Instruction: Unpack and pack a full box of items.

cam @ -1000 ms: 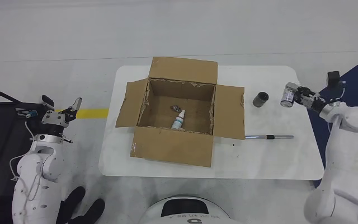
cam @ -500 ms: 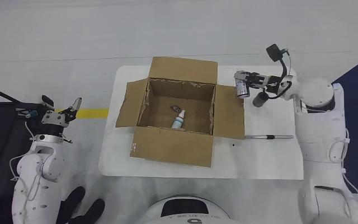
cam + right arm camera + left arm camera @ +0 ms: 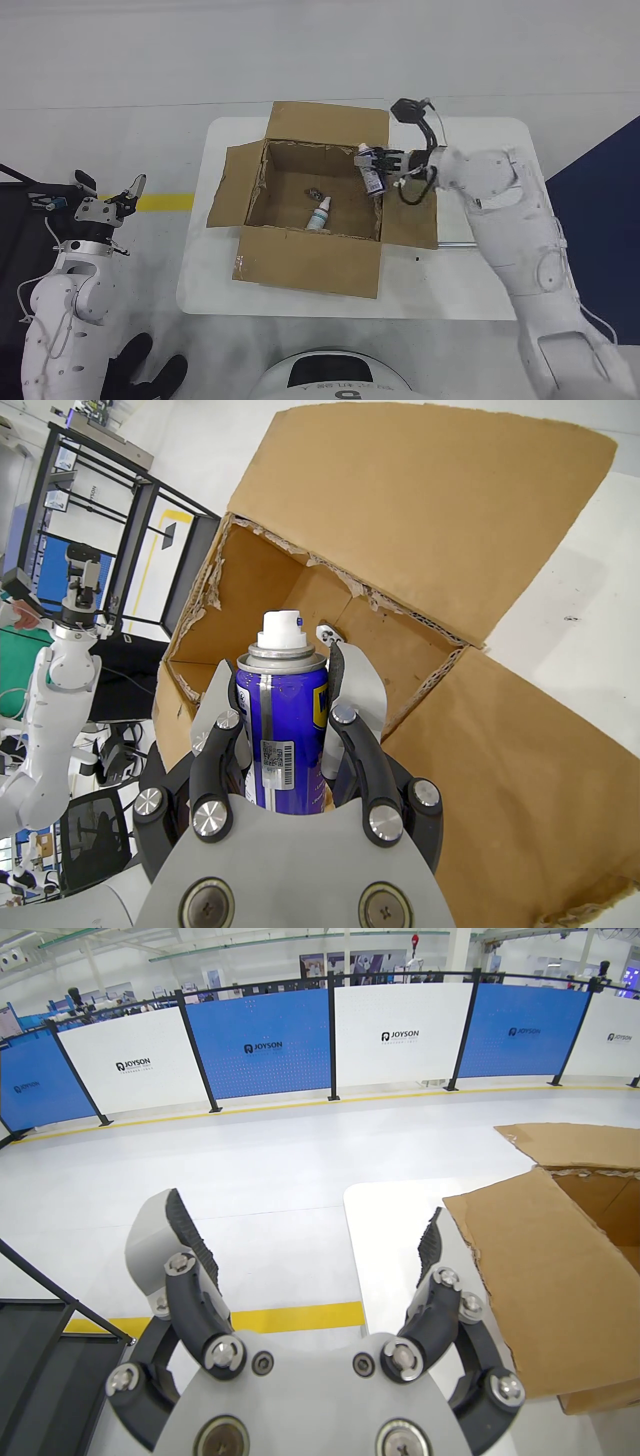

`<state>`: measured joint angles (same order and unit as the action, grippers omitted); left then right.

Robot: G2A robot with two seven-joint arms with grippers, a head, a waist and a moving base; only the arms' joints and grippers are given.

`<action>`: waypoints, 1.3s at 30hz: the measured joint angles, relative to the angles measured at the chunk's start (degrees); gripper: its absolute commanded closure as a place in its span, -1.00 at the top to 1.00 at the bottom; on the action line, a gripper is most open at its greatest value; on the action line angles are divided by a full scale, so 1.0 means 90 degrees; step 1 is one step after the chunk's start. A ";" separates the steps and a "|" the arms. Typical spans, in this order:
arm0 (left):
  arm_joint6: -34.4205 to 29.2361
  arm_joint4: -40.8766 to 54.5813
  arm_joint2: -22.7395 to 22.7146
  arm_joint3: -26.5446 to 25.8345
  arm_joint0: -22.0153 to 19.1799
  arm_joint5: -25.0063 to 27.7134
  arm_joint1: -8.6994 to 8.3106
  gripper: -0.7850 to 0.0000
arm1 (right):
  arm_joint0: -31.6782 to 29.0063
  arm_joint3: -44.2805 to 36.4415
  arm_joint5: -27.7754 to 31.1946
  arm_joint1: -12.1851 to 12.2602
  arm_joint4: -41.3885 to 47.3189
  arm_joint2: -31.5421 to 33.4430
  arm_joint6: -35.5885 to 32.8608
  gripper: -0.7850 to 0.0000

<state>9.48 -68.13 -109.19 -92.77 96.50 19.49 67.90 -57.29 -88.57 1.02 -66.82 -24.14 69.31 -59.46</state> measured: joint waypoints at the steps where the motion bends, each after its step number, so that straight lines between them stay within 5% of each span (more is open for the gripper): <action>1: 0.0000 0.0000 0.0000 0.0000 0.0000 0.0000 0.0000 1.00 | 0.0038 0.0045 -0.0085 -0.0022 -0.0071 -0.0122 0.0092 -1.00; 9: 0.0000 0.0000 0.0000 0.0000 0.0000 0.0000 0.0000 1.00 | 0.0373 0.0369 -0.0904 -0.0269 -0.0968 -0.1318 0.0975 -0.96; 13: 0.0000 0.0000 0.0000 0.0000 0.0000 0.0000 0.0000 1.00 | 0.0522 0.0524 -0.1059 -0.0339 -0.1091 -0.1572 0.0988 -0.22; 21: 0.0000 0.0000 0.0000 0.0000 0.0000 0.0000 0.0000 1.00 | 0.0708 0.0862 -0.1120 -0.0436 -0.1051 -0.1802 0.0911 -0.01; 24: 0.0000 0.0000 0.0000 0.0000 0.0000 0.0000 0.0000 1.00 | 0.0721 0.0812 -0.1107 -0.0444 -0.0989 -0.1760 0.0932 0.28; 27: 0.0000 0.0000 0.0000 0.0000 0.0000 0.0000 0.0000 1.00 | 0.0630 0.0742 -0.0798 -0.0387 -0.0519 -0.1406 0.0807 0.55; 32: 0.0000 0.0000 0.0000 0.0000 0.0000 0.0000 0.0000 1.00 | 0.0170 0.0494 0.0211 -0.0138 0.0549 -0.0205 0.0428 0.67; 39: 0.0000 0.0000 0.0000 0.0000 0.0000 0.0000 0.0000 1.00 | -0.1451 -0.0538 0.0931 0.0274 0.1460 0.2180 0.0381 0.54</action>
<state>9.48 -68.13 -109.19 -92.77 96.50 19.49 67.90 -70.35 -93.41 9.40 -64.36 -11.01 88.93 -56.04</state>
